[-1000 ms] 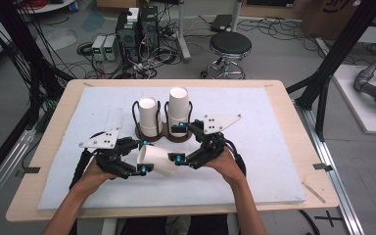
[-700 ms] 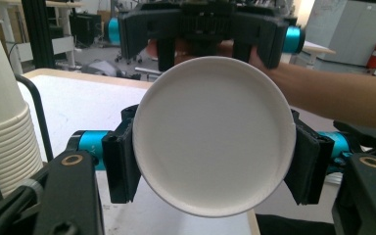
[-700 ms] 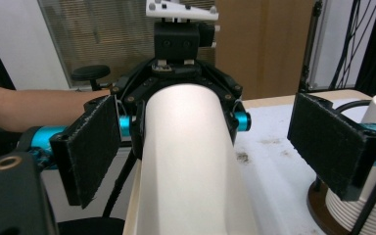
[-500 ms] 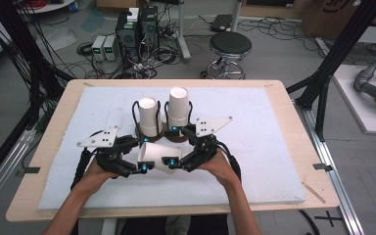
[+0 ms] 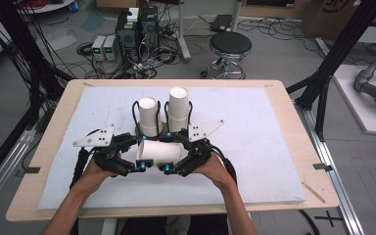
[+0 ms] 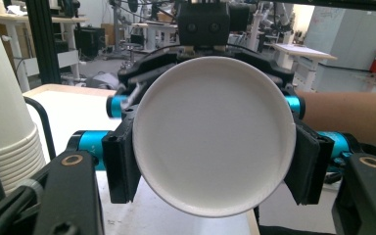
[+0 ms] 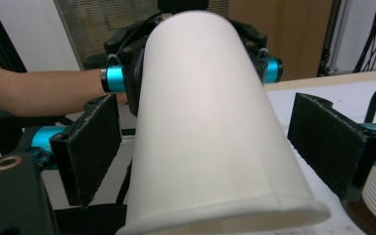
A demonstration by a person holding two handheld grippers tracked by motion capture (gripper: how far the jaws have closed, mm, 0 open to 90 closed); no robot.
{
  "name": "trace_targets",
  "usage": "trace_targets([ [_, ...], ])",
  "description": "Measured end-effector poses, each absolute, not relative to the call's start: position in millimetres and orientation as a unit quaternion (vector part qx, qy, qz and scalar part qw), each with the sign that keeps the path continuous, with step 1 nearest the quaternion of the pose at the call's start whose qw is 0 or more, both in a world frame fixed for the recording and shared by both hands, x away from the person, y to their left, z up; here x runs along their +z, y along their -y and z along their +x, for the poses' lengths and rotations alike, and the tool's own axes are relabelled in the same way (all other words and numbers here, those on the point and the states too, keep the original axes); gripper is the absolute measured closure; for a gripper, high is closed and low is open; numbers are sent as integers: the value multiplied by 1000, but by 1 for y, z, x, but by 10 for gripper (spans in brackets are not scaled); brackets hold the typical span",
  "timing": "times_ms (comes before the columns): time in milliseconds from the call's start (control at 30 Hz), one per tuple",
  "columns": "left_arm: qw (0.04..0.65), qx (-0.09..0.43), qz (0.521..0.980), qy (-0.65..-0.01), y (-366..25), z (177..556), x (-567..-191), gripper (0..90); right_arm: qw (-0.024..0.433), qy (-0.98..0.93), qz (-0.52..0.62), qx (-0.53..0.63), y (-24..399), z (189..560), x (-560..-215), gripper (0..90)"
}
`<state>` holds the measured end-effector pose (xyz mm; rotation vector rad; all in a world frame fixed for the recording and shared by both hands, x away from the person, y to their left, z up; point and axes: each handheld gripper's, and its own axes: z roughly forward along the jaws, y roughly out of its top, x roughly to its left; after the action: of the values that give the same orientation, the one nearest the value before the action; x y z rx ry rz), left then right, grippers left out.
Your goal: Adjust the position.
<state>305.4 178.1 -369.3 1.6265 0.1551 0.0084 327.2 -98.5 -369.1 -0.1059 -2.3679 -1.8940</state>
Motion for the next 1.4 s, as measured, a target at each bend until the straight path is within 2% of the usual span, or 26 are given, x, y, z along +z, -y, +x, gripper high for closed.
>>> trace_targets([
  [300, 690, 4, 721, -64, -178, 304, -366, 345, 60, 781, -35, -620, 96, 327, -371, 134],
  [767, 691, 8, 720, -65, -182, 305, -366, 345, 71, 787, -33, -612, 95, 328, -372, 190],
  [867, 693, 6, 718, -63, -183, 304, -366, 347, 68, 788, -35, -611, 96, 329, -372, 264],
  [1200, 691, 0, 720, -61, -183, 304, -367, 349, 69, 792, -22, -606, 97, 327, -371, 331],
  [1400, 691, 1, 720, -61, -183, 304, -367, 349, 66, 794, -22, -604, 97, 326, -371, 334],
])
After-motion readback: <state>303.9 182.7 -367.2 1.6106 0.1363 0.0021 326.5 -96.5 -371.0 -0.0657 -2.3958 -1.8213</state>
